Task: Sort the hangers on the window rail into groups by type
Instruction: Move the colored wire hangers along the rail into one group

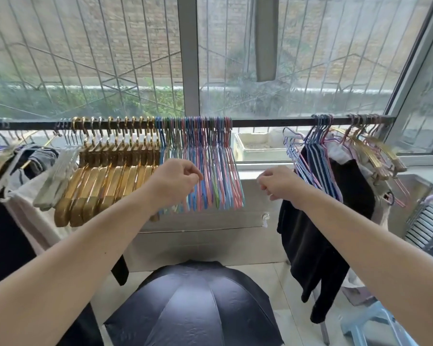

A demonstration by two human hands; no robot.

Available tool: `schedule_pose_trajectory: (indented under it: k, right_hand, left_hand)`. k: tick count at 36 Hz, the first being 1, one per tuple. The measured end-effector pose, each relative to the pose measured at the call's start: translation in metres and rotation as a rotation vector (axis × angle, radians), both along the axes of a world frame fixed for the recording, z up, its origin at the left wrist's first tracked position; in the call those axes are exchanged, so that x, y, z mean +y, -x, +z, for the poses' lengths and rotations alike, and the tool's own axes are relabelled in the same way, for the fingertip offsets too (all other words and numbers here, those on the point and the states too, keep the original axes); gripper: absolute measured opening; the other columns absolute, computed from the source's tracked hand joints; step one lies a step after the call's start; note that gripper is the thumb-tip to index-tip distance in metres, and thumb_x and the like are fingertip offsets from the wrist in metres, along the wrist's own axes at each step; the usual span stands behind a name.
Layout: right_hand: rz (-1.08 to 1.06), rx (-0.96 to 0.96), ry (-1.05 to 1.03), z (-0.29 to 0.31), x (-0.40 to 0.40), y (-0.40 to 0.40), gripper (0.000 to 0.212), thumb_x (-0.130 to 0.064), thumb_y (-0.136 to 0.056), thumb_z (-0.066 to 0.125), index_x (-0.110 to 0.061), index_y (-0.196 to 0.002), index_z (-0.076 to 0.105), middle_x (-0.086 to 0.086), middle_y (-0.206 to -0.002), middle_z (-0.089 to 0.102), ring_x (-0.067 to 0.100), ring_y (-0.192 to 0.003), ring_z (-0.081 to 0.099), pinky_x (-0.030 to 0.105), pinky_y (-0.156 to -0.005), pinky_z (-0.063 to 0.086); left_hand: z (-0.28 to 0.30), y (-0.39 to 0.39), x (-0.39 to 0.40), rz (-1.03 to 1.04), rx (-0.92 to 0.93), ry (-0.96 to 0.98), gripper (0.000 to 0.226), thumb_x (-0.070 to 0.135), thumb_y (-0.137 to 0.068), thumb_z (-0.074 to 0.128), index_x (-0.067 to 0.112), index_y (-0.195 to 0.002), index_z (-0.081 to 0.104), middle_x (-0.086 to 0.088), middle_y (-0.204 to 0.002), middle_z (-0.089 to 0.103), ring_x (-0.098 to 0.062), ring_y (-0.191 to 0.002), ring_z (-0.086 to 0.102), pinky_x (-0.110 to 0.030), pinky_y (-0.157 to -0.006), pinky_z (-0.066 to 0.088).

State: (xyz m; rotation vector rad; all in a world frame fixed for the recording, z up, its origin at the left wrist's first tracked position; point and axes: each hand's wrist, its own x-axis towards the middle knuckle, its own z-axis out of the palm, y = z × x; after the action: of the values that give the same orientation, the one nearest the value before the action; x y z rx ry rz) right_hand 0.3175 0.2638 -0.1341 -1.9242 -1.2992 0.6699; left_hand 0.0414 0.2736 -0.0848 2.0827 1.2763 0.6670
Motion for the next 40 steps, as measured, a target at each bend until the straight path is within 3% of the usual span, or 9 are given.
schedule_pose_trajectory:
  k: [4,7,16,19,24,30,33,37,40]
  right_hand:
    - [-0.033,0.139,0.064,-0.016,0.015,0.015,0.021,-0.023,-0.100,0.061,-0.004,-0.100,0.068,0.006,-0.083,0.061,0.017,-0.068,0.053,0.030,-0.064,0.050]
    - [-0.079,0.299,0.096,-0.028,0.023,0.019,0.020,-0.023,-0.100,0.063,-0.004,-0.102,0.064,0.006,-0.080,0.058,0.017,-0.063,0.049,0.031,-0.062,0.048]
    - [-0.026,0.388,0.129,-0.029,0.031,0.025,0.005,-0.008,-0.097,0.065,-0.003,-0.095,0.066,0.006,-0.070,0.058,0.015,-0.055,0.050,0.033,-0.068,0.047]
    - [0.014,0.383,0.107,-0.027,0.032,0.027,0.005,-0.001,-0.092,0.066,-0.005,-0.092,0.063,0.009,-0.076,0.056,0.015,-0.055,0.051,0.033,-0.067,0.048]
    - [0.027,0.375,0.104,-0.025,0.034,0.032,0.010,0.008,-0.089,0.065,-0.001,-0.092,0.065,0.017,-0.084,0.058,0.015,-0.054,0.050,0.030,-0.062,0.047]
    - [-0.021,0.195,0.038,-0.024,0.032,0.027,0.013,0.008,-0.087,0.057,0.001,-0.090,0.068,0.011,-0.075,0.053,0.020,-0.060,0.048,0.033,-0.060,0.045]
    - [-0.090,0.024,-0.100,-0.016,0.022,0.025,0.032,-0.013,-0.095,0.061,-0.013,-0.126,0.056,0.007,-0.106,0.062,0.022,-0.088,0.064,0.037,-0.074,0.055]
    - [-0.170,-0.152,-0.423,0.015,0.008,0.025,0.033,-0.008,-0.097,0.056,-0.013,-0.130,0.053,-0.001,-0.076,0.056,0.013,-0.060,0.053,0.025,-0.053,0.038]
    - [-0.238,-0.252,-0.483,0.046,0.019,0.020,0.026,-0.006,-0.095,0.053,-0.011,-0.120,0.059,0.000,-0.079,0.059,0.017,-0.067,0.053,0.030,-0.061,0.034]
  left_hand:
    - [0.002,0.007,-0.006,-0.004,0.018,0.003,0.019,0.013,-0.106,0.051,0.015,-0.104,0.070,-0.014,-0.093,0.072,-0.018,-0.071,0.057,-0.027,-0.061,0.048]
    - [0.002,0.015,-0.008,0.009,0.015,-0.008,0.019,0.011,-0.105,0.052,0.015,-0.102,0.070,-0.018,-0.094,0.073,-0.020,-0.069,0.056,-0.028,-0.059,0.047]
    - [0.012,0.033,-0.014,0.077,0.030,-0.039,0.019,0.015,-0.105,0.052,0.021,-0.101,0.069,-0.007,-0.091,0.071,-0.030,-0.078,0.065,-0.047,-0.081,0.060]
    - [0.014,0.034,-0.014,0.086,0.026,-0.029,0.018,0.015,-0.106,0.052,0.020,-0.103,0.069,-0.006,-0.091,0.071,-0.025,-0.079,0.062,-0.048,-0.083,0.059]
    - [0.014,0.030,-0.014,0.091,0.028,-0.018,0.018,0.017,-0.106,0.052,0.021,-0.103,0.070,-0.005,-0.094,0.071,-0.031,-0.095,0.070,-0.041,-0.082,0.060]
    - [0.012,0.026,-0.014,0.075,0.034,-0.020,0.018,0.017,-0.105,0.053,0.022,-0.103,0.070,-0.005,-0.095,0.072,-0.031,-0.096,0.071,-0.049,-0.087,0.061]
    - [0.011,0.028,-0.013,0.082,0.009,-0.041,0.017,0.017,-0.105,0.053,0.021,-0.106,0.070,-0.003,-0.093,0.072,-0.028,-0.093,0.070,-0.042,-0.085,0.061]
    - [0.010,0.034,-0.012,0.089,-0.006,-0.040,0.018,0.015,-0.105,0.054,0.020,-0.106,0.071,-0.004,-0.092,0.072,-0.038,-0.095,0.070,-0.051,-0.083,0.060]
    - [0.009,0.037,-0.012,0.091,-0.008,-0.034,0.018,0.015,-0.105,0.053,0.021,-0.103,0.070,-0.004,-0.096,0.071,-0.030,-0.095,0.071,-0.047,-0.086,0.061]
